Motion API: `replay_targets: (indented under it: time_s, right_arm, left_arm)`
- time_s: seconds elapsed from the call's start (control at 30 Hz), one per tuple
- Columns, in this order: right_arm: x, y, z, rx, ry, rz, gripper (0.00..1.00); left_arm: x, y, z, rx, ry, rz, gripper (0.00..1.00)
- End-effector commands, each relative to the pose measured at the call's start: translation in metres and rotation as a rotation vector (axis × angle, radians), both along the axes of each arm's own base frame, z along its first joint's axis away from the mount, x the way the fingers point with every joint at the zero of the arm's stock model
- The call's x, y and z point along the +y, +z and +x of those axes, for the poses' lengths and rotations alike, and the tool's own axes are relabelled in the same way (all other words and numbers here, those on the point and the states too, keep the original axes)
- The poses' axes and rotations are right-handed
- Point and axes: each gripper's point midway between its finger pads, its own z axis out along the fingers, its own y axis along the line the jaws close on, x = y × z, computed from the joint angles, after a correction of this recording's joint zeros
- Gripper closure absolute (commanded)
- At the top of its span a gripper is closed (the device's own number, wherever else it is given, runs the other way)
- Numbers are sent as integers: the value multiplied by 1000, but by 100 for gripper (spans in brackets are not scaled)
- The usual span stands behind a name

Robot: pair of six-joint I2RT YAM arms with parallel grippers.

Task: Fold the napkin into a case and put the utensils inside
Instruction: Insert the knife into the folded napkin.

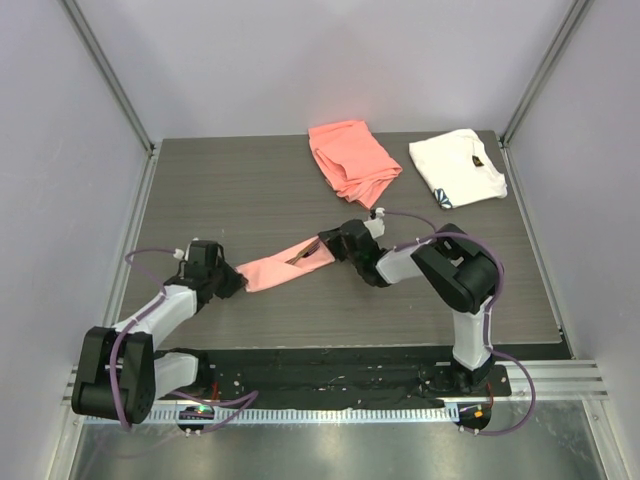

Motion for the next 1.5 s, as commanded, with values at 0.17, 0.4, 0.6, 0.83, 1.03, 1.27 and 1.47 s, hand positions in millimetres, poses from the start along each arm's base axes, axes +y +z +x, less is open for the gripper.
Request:
replay_targets:
  time_s: [0.17, 0.4, 0.6, 0.83, 1.03, 1.27, 1.47]
  right_arm:
    - [23, 24, -20, -16, 14, -29, 93]
    - [29, 31, -22, -53, 85, -170, 91]
    - [29, 24, -25, -66, 152, -301, 84]
    - [18, 14, -26, -47, 174, -302, 62]
    - [3, 13, -15, -51, 196, -274, 66]
    - [10, 14, -18, -20, 227, -210, 96]
    - [15, 26, -16, -36, 238, -254, 96]
  left_arm:
    - [-3, -7, -5, 15, 18, 10, 87]
    - [-3, -9, -6, 20, 17, 16, 87]
    - [-3, -11, -8, 23, 15, 16, 87]
    - [-2, -8, -5, 12, 11, 20, 87]
    - [-1, -10, -8, 22, 10, 28, 87]
    - [-2, -11, -7, 21, 14, 23, 88]
    - [-1, -10, -6, 17, 17, 23, 88]
